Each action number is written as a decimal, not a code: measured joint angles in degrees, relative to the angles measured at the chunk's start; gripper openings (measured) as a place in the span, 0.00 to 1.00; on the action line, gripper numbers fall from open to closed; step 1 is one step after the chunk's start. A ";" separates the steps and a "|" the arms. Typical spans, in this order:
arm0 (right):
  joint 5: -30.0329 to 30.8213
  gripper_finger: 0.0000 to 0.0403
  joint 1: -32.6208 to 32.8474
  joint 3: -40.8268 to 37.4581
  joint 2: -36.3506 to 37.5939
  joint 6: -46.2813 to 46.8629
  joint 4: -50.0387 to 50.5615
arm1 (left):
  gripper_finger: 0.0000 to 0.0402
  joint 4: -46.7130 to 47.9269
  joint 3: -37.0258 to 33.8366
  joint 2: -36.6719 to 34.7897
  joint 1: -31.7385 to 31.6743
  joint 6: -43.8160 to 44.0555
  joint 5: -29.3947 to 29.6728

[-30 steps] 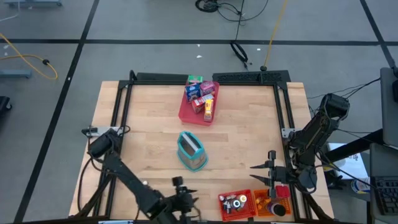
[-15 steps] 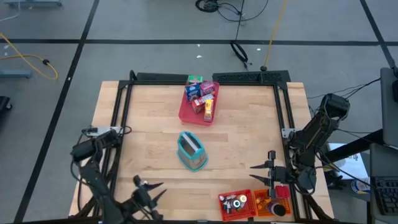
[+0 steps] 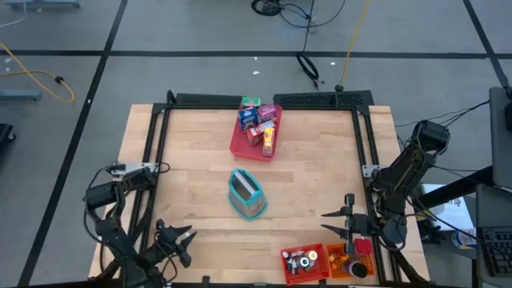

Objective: Pick & Place Kitchen Items
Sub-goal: Put the blue food coloring bottle into the red bin

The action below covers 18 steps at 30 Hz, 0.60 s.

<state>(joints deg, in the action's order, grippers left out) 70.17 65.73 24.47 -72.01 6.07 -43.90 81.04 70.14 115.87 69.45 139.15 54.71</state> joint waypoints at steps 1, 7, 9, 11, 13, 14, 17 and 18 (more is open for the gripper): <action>0.00 0.31 0.00 0.00 0.00 0.17 0.01 | 0.34 -0.46 -0.05 0.00 0.27 0.07 -0.87; 0.00 0.31 0.00 0.00 0.00 0.35 0.00 | 0.34 -0.70 -0.05 -0.07 0.46 0.10 -1.94; 0.00 0.31 0.00 0.00 0.00 0.35 0.00 | 0.35 -0.65 -0.05 -0.07 0.30 -0.14 -2.08; 0.00 0.31 0.00 0.00 0.00 0.35 0.00 | 0.37 -1.07 -0.05 -0.09 0.02 -0.39 -4.07; 0.00 0.31 0.00 0.00 0.00 0.35 0.00 | 0.41 -1.26 -0.05 -0.09 -0.06 -0.39 -7.42; 0.00 0.31 0.00 0.00 0.00 0.35 0.00 | 0.44 -1.26 -0.13 -0.09 -0.06 -0.39 -8.92; 0.00 0.31 0.00 0.00 0.00 0.36 0.00 | 0.52 -1.67 -0.84 -0.09 -0.04 0.07 -9.55; 0.00 0.31 0.00 0.00 0.00 0.35 0.01 | 0.55 -2.16 -0.96 -0.09 -0.05 0.08 -9.54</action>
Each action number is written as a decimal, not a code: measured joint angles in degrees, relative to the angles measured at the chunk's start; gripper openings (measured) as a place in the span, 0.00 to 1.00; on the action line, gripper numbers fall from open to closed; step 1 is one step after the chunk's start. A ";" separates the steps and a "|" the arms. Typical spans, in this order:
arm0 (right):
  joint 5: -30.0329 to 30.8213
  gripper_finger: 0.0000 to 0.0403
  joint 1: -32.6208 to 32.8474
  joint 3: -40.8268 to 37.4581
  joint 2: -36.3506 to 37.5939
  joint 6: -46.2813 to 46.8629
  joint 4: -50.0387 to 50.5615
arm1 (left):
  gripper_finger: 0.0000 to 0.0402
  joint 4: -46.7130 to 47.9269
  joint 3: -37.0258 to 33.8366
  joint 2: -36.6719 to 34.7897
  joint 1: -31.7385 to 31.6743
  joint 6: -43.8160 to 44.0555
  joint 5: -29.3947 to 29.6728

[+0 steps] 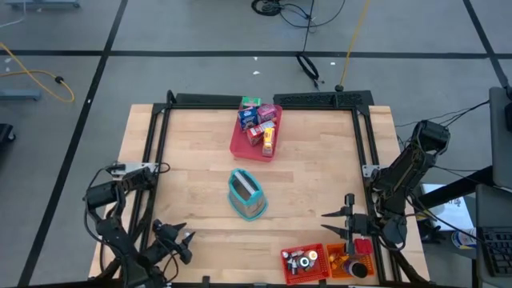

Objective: Pick & Place Kitchen Items
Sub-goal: Put the blue food coloring bottle into the red bin

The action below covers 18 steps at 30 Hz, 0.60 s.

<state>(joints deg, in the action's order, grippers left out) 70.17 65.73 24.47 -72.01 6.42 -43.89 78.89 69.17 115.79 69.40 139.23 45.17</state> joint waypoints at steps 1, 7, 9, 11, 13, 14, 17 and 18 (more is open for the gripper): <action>0.00 0.31 0.00 0.00 0.00 0.00 -0.01 | 0.58 -0.63 -0.23 0.00 -0.15 -0.14 -0.01; 0.00 0.31 0.00 0.00 0.00 0.00 -0.01 | 0.69 -7.31 -2.96 0.00 -1.13 -2.35 -0.76; 0.00 0.31 0.00 0.00 0.00 0.00 -0.01 | 0.71 -9.10 -3.71 0.00 -1.63 -4.27 -1.95; 0.00 0.31 0.00 0.00 0.00 0.01 -0.01 | 0.71 -9.98 -4.28 0.00 -2.03 -5.14 -3.26; 0.00 0.31 0.00 0.00 0.00 0.00 -0.01 | 0.71 -11.78 -5.01 0.00 -2.42 -6.08 -3.61; 0.00 0.31 0.00 0.00 0.00 0.00 -0.01 | 0.71 -12.99 -5.38 0.00 -2.45 -6.83 -3.63; 0.00 0.31 0.00 0.00 0.00 0.02 -0.01 | 0.68 -16.47 -6.64 0.00 -2.63 -9.47 -3.65; 0.00 0.31 -0.01 0.00 0.00 0.02 0.00 | 0.66 -17.52 -6.96 0.00 -2.61 -10.34 -3.65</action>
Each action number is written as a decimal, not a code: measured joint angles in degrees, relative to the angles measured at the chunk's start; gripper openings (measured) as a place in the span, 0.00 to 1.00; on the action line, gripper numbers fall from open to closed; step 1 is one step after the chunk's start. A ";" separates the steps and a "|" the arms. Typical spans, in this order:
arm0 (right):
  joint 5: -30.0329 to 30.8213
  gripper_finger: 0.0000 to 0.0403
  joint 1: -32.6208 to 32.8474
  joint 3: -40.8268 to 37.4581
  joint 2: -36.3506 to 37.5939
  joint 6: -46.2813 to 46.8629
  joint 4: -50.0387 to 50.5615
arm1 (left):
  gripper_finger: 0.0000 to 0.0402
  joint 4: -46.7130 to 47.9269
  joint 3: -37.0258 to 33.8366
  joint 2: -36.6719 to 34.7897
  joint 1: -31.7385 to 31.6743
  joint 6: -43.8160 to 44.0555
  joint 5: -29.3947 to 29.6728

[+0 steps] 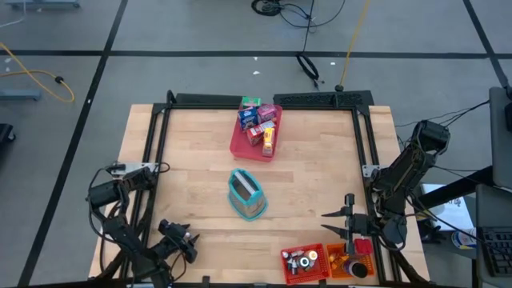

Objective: Pick & Place Kitchen Items
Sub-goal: Put the blue food coloring bottle into the red bin

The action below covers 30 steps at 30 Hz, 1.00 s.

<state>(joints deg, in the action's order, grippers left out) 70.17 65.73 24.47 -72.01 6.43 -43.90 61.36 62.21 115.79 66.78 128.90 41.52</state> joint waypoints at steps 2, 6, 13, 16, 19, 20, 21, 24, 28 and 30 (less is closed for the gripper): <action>0.00 0.31 0.01 0.00 0.00 0.00 0.00 | 0.61 -1.31 -0.41 0.00 -0.02 -1.60 0.04; 0.00 0.31 0.01 0.00 0.00 0.00 0.00 | 0.48 -1.56 -0.50 0.00 -0.02 -2.89 0.06; 0.00 0.31 0.01 0.00 0.00 0.00 0.01 | 0.15 -2.01 -0.50 0.00 -0.02 -5.12 0.56; 0.00 0.31 0.01 0.00 0.00 0.00 0.02 | 0.12 -1.96 -0.50 0.00 -0.02 -5.72 0.78; 0.00 0.31 0.01 0.00 0.00 0.00 0.00 | 0.12 -2.04 -0.50 0.00 -0.02 -5.58 1.56; 0.00 0.31 0.01 0.00 0.00 0.00 0.01 | 0.12 -2.14 -0.50 0.00 -0.02 -5.34 1.57; 0.00 0.31 0.01 0.00 0.00 0.00 0.00 | 0.12 -2.44 -0.50 0.00 -0.02 -5.20 1.59; 0.00 0.31 0.01 0.00 0.00 0.00 0.00 | 0.14 -4.44 -0.50 0.00 -0.52 -6.18 1.88; 0.00 0.31 0.01 0.00 0.00 0.00 0.00 | 0.14 -5.39 0.47 -1.14 -2.24 -9.33 1.43; 0.02 0.31 0.00 0.00 0.00 0.00 0.00 | 0.12 -5.88 1.43 -3.08 -3.45 -12.62 2.42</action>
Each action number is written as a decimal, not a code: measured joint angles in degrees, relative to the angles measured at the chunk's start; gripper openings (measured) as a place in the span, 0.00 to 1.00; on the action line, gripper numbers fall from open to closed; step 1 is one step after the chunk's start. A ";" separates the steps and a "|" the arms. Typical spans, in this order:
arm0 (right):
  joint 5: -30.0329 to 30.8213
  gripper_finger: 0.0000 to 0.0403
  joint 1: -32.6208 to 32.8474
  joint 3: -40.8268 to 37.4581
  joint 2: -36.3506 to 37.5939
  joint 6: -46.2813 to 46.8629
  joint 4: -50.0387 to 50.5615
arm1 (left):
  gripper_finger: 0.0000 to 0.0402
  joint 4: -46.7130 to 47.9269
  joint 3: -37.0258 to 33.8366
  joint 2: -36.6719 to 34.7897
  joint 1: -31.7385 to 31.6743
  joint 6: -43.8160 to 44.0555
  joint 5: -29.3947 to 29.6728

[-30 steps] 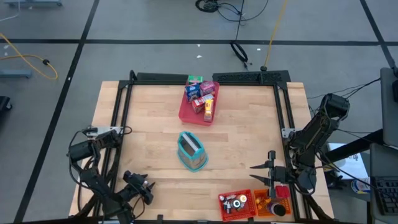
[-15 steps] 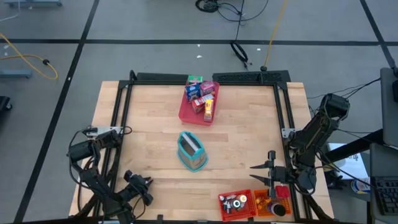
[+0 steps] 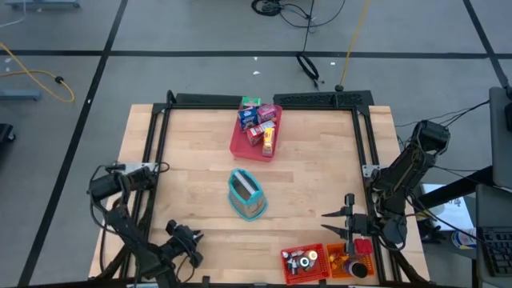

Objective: Pick & Place Kitchen Items
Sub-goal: Put the blue food coloring bottle into the red bin

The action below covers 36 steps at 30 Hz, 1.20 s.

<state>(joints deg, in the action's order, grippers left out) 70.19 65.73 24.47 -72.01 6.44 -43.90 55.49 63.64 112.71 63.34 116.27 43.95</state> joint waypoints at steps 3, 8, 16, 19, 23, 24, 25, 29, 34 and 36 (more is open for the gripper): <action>0.00 0.31 0.00 0.00 0.00 -0.01 0.00 | 0.12 -3.22 1.05 -2.72 -1.96 -8.29 4.03; 0.00 0.31 0.01 0.00 0.00 -0.01 0.00 | 0.12 -16.59 1.94 -6.45 -6.14 -28.13 8.47; 0.00 0.31 0.01 0.00 0.00 -0.01 0.02 | 0.13 -52.81 1.88 -7.32 -16.96 -68.68 -0.90; 0.00 0.31 0.00 0.00 0.00 -0.02 0.02 | 0.12 -64.56 1.88 -7.32 -20.79 -78.20 -7.16; 0.00 0.31 0.00 0.00 0.00 -0.02 0.02 | 0.12 -72.19 1.88 -7.32 -24.44 -84.70 -14.62; 0.00 0.31 0.00 0.00 0.00 -0.02 0.00 | 0.12 -72.56 1.89 -7.32 -25.07 -84.73 -15.62; 0.00 0.31 0.00 0.00 0.00 -0.02 0.02 | 0.12 -72.33 1.97 -7.32 -25.58 -84.57 -16.01; 0.00 0.31 -0.01 0.00 0.00 -0.02 0.00 | 0.12 -72.02 2.67 -7.32 -26.70 -84.97 -17.05; 0.00 0.31 0.01 0.00 0.00 -0.01 0.00 | 0.12 -72.02 5.58 -6.57 -26.87 -87.56 -17.50; 0.01 0.31 -0.01 0.00 0.00 -0.01 0.00 | 0.12 -72.21 8.27 -4.84 -26.89 -90.11 -17.71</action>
<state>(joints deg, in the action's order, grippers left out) 70.20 65.72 24.47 -72.01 6.43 -43.90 -16.73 71.91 107.87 36.44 26.17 26.23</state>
